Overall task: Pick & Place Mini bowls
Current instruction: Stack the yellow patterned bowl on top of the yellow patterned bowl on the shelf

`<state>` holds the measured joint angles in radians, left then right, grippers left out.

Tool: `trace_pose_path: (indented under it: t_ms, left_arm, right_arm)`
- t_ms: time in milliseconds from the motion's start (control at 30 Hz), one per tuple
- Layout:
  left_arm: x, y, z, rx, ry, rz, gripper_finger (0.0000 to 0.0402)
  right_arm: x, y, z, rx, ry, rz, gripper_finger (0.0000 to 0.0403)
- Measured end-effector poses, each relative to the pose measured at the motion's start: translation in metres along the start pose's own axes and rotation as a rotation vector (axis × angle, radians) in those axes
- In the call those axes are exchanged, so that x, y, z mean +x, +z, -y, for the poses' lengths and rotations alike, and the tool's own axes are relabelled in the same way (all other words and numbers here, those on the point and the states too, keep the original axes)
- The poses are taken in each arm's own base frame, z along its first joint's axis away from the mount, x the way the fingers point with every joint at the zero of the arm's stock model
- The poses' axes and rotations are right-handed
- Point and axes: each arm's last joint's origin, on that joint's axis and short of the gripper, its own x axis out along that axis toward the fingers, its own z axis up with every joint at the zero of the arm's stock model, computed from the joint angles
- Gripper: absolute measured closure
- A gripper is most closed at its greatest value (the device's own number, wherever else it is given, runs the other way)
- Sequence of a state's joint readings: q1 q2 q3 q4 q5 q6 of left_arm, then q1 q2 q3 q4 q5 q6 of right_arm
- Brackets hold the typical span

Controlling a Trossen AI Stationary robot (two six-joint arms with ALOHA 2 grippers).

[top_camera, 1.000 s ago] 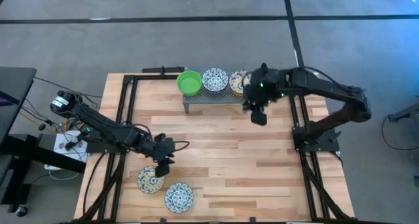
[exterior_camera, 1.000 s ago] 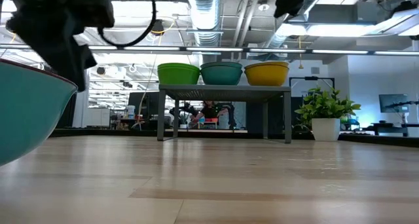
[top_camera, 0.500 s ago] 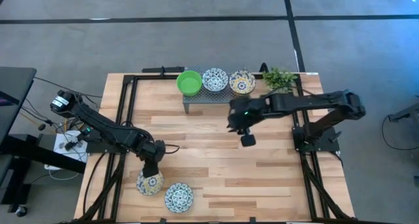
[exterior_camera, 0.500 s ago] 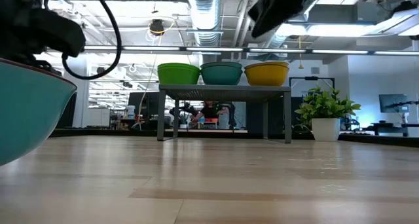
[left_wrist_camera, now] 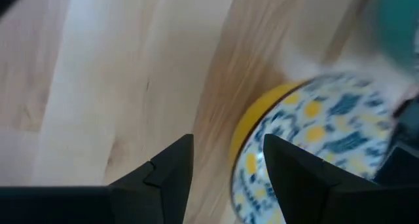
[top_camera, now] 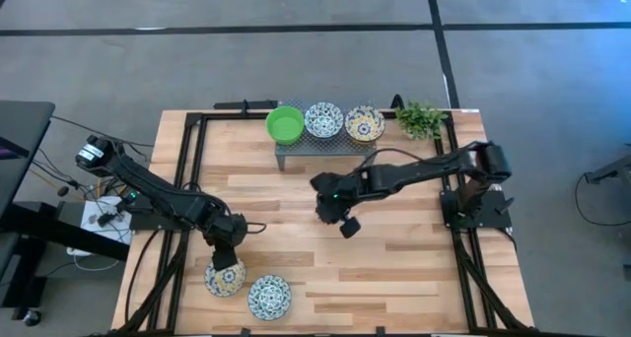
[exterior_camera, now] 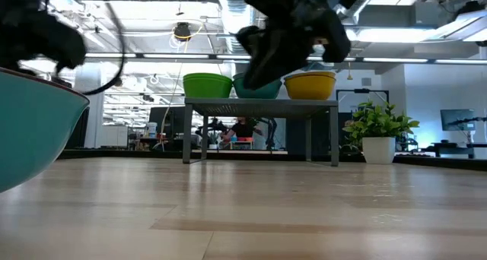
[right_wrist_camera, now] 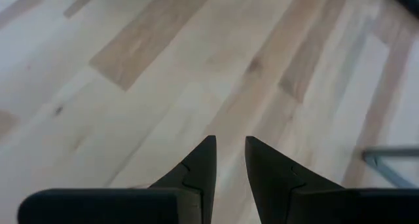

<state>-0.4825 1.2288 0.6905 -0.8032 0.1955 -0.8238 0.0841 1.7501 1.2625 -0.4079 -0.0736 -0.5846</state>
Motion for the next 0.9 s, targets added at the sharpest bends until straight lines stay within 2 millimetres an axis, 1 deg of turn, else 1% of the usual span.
trace_pose_path:
  t_ms: [133,300,367,433,533,633,667,733,800,900]
  left_arm:
    - [0.010,-0.012,-0.001,-0.033,0.011,-0.066,0.0215]
    - [0.016,-0.020,0.000,-0.032,0.023,-0.088,0.0220]
    - [0.017,-0.020,0.000,-0.049,0.017,-0.087,0.0235]
    - [0.017,-0.019,-0.001,-0.100,0.019,-0.084,0.0262]
    - [0.017,-0.016,-0.002,-0.193,0.012,-0.073,0.0319]
    - [0.017,-0.010,0.002,-0.205,-0.021,0.015,0.0380]
    - [0.015,-0.006,0.005,-0.198,-0.030,0.073,0.0387]
    - [0.010,-0.001,0.007,-0.213,0.003,0.140,0.0387]
    - [0.003,0.003,0.008,-0.235,0.028,0.165,0.0385]
    - [-0.011,0.012,0.011,-0.273,0.007,0.200,0.0385]
  right_arm:
    - [0.010,0.010,-0.010,-0.030,0.022,-0.010,0.0326]
    - [0.013,0.016,-0.019,-0.058,-0.013,-0.040,0.0326]
    - [0.013,0.018,-0.021,-0.075,-0.011,-0.035,0.0326]
    - [0.012,0.019,-0.027,-0.114,0.005,-0.042,0.0326]
    - [0.016,0.023,-0.037,-0.148,0.025,-0.040,0.0324]
    - [0.018,0.026,-0.046,-0.170,0.045,-0.044,0.0313]
    - [0.019,0.027,-0.049,-0.175,0.047,-0.041,0.0307]
    - [0.020,0.029,-0.053,-0.185,0.052,-0.043,0.0292]
    - [0.021,0.030,-0.056,-0.193,0.058,-0.041,0.0274]
    - [0.021,0.034,-0.056,-0.216,0.041,-0.007,0.0248]
